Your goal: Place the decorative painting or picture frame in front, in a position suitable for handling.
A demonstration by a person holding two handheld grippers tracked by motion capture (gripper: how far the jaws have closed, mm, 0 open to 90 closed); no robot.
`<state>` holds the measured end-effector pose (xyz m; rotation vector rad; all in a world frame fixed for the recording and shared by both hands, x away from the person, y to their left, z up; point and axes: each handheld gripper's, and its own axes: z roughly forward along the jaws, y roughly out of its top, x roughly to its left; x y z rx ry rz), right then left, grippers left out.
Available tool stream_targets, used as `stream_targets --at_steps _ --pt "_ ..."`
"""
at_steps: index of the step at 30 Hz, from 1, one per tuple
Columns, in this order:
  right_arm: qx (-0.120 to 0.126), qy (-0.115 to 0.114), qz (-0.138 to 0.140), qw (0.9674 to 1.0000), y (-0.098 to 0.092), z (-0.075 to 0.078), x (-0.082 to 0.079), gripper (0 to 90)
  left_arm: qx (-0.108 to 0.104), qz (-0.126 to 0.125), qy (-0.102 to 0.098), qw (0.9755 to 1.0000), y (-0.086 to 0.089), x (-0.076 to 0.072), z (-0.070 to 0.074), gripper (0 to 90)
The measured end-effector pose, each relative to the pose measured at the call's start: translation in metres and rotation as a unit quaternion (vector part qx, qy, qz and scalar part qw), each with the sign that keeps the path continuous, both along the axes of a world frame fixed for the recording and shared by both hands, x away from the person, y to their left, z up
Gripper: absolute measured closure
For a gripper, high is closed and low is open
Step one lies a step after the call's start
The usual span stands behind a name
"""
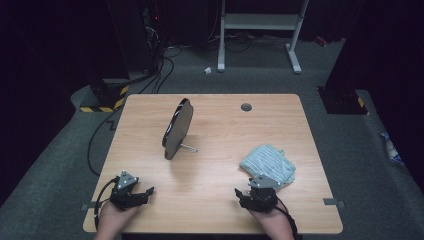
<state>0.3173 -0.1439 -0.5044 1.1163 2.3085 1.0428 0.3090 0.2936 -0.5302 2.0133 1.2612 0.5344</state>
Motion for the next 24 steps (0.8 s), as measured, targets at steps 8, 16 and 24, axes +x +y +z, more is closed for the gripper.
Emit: stream_targets --at_steps 8,16,24 --pt "-0.001 0.019 0.016 0.9997 0.008 -0.013 0.003 33.2 -0.011 -0.014 -0.019 0.9996 -0.017 0.0 0.007 33.8" --pt "0.005 0.018 0.021 0.9996 0.007 -0.014 0.002 35.6 -0.017 -0.008 -0.052 0.9985 -0.038 0.019 0.028 40.9" --pt "0.008 0.038 0.015 0.9991 0.004 -0.02 0.007 36.1 -0.015 0.001 -0.097 0.9952 -0.062 0.056 0.037 44.4"
